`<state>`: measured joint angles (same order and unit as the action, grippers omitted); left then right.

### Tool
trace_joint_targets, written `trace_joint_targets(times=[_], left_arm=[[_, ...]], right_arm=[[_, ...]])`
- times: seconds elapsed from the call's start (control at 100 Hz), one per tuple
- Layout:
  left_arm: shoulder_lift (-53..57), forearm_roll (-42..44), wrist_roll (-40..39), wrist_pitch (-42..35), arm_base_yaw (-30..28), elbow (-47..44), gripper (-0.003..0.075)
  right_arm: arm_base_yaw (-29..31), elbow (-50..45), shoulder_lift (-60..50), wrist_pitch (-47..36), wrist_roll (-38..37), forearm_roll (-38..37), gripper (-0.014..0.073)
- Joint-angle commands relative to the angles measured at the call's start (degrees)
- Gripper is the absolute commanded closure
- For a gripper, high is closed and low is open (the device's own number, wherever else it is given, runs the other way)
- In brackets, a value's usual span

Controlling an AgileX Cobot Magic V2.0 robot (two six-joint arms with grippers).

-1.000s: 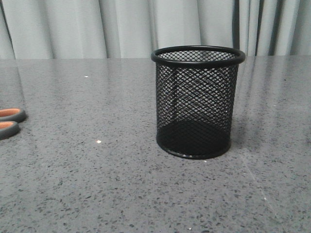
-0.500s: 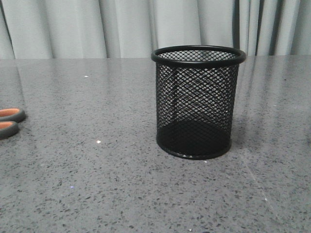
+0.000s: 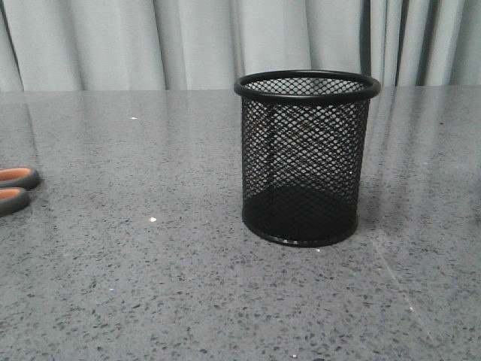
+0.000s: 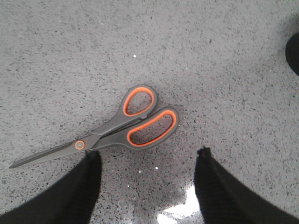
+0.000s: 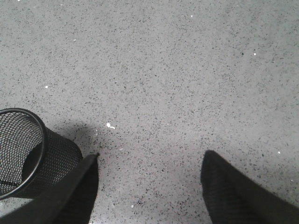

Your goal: Put scissors into bucket

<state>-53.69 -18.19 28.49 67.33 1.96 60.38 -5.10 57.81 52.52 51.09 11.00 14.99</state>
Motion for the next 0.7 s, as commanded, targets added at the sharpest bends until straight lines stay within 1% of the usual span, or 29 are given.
trace_joint_targets(times=[0.0, 0.17, 0.23, 0.3, 0.35, 0.42, 0.52, 0.59, 0.69], left_arm=[[-0.71, -2.39, 1.95, -0.87, -0.13, 1.87, 0.0262], [-4.9, -2.39, 9.72, 3.51, -0.13, 2.64, 0.03], [-7.35, -2.39, 12.52, 5.34, -0.13, 3.88, 0.0302], [-10.0, -1.87, 16.23, 5.73, -0.13, 5.34, 0.0302], [-11.71, -0.81, 20.57, 5.73, -0.13, 6.26, 0.0302], [-13.94, 1.56, 30.88, 5.73, -0.13, 7.14, 0.0302], [-15.88, 2.48, 43.13, 5.73, -0.13, 7.54, 0.0302], [-17.2, 2.48, 48.11, 5.73, -0.13, 7.54, 0.0302], [-19.28, 2.88, 52.05, 5.73, -0.13, 7.54, 0.0302]], right_arm=[[0.35, 1.92, -0.24, -2.97, 0.97, 0.18, 0.0158], [0.25, 1.92, -0.24, -3.08, 1.43, 0.5, 0.0158], [0.25, 1.92, -0.24, -3.17, 1.43, 0.64, 0.0158], [-0.41, 1.92, -0.24, -3.3, 1.52, 0.64, 0.0158], [-0.98, 1.92, -0.24, -3.3, 1.54, 0.64, 0.0158], [-2.19, 1.92, -0.24, -3.3, 1.79, 0.64, 0.0158], [-3.3, 1.92, -0.24, -3.3, 2.02, 0.64, 0.0158], [-3.73, 1.92, -0.24, -3.3, 2.02, 0.64, 0.0158], [-3.77, 1.92, -0.24, -3.3, 2.1, 0.64, 0.0158]])
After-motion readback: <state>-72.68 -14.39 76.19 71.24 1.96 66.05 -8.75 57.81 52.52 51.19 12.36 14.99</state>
